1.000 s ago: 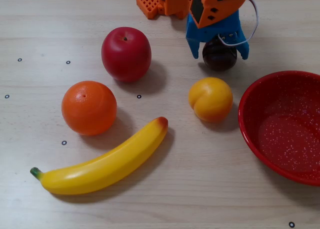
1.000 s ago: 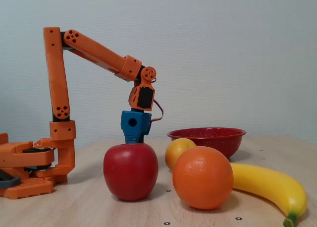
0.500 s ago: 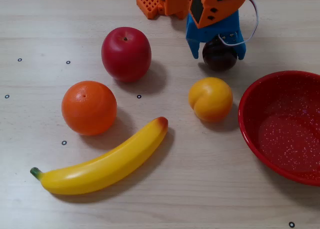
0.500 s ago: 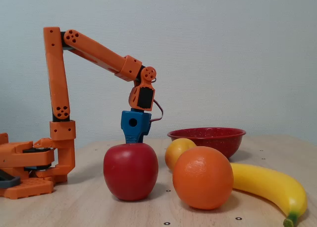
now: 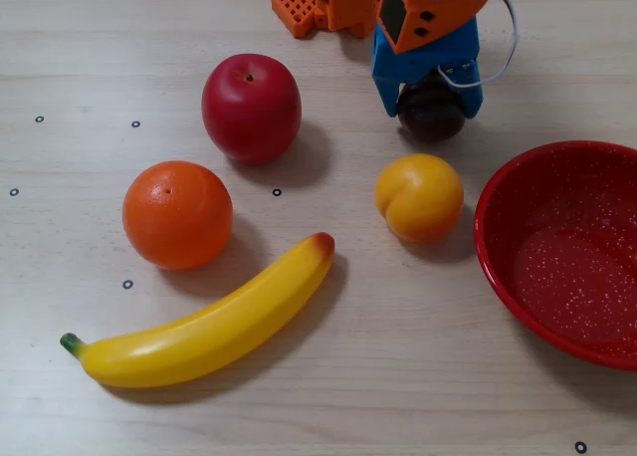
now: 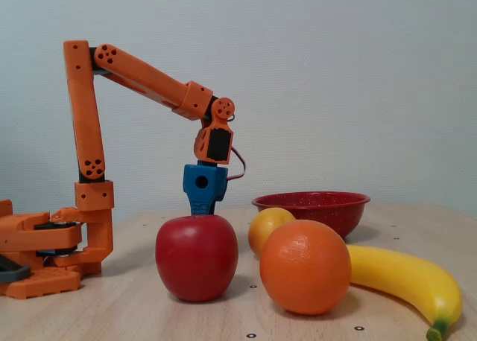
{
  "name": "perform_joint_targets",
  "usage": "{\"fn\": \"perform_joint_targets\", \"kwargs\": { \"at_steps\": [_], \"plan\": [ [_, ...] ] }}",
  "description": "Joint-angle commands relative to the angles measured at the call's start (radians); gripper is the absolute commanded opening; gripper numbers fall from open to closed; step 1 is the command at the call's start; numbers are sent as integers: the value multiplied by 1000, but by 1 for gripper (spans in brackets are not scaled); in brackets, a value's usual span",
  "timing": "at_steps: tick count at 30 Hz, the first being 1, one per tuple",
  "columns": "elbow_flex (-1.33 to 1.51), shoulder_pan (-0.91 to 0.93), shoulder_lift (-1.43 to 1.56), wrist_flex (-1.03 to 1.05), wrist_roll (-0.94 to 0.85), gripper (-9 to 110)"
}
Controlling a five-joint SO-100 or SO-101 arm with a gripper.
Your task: Put plum in the red bowl.
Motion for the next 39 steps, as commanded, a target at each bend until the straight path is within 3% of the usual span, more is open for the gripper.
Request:
{"fn": "perform_joint_targets", "kwargs": {
  "at_steps": [1,10,17,32,35,39],
  "plan": [
    [-52,-38,74,17,-17,0],
    [-63,-38,95,61,-51,0],
    [-78,-61,198,72,20,0],
    [-411,-92,310,337,206,0],
    [-413,-87,322,322,224,0],
    [-440,-94,310,155,279,0]
  ]
}}
